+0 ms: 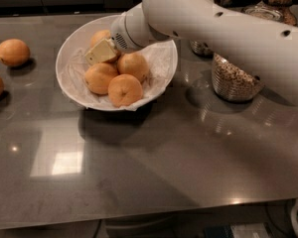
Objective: Pick orange from white bowl
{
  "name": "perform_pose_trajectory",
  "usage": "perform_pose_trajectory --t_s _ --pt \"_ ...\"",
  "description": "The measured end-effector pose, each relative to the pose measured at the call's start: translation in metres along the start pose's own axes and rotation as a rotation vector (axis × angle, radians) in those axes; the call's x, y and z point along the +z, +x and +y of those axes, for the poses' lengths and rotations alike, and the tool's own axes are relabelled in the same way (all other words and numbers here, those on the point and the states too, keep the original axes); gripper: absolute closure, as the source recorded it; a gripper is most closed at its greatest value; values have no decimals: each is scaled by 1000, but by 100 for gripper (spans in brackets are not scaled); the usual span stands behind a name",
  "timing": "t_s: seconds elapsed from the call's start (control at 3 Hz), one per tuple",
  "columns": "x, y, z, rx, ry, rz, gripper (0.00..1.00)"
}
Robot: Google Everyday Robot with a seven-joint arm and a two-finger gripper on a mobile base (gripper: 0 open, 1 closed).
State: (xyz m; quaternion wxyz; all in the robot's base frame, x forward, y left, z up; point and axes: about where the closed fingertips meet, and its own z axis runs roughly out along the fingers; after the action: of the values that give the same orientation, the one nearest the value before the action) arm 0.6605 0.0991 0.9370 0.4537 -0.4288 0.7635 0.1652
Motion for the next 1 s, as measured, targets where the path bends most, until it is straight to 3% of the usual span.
perform_pose_trajectory --t_s 0.33,1.0 --pt "0 0 0 0 0 0 8" --pt "0 0 0 0 0 0 0"
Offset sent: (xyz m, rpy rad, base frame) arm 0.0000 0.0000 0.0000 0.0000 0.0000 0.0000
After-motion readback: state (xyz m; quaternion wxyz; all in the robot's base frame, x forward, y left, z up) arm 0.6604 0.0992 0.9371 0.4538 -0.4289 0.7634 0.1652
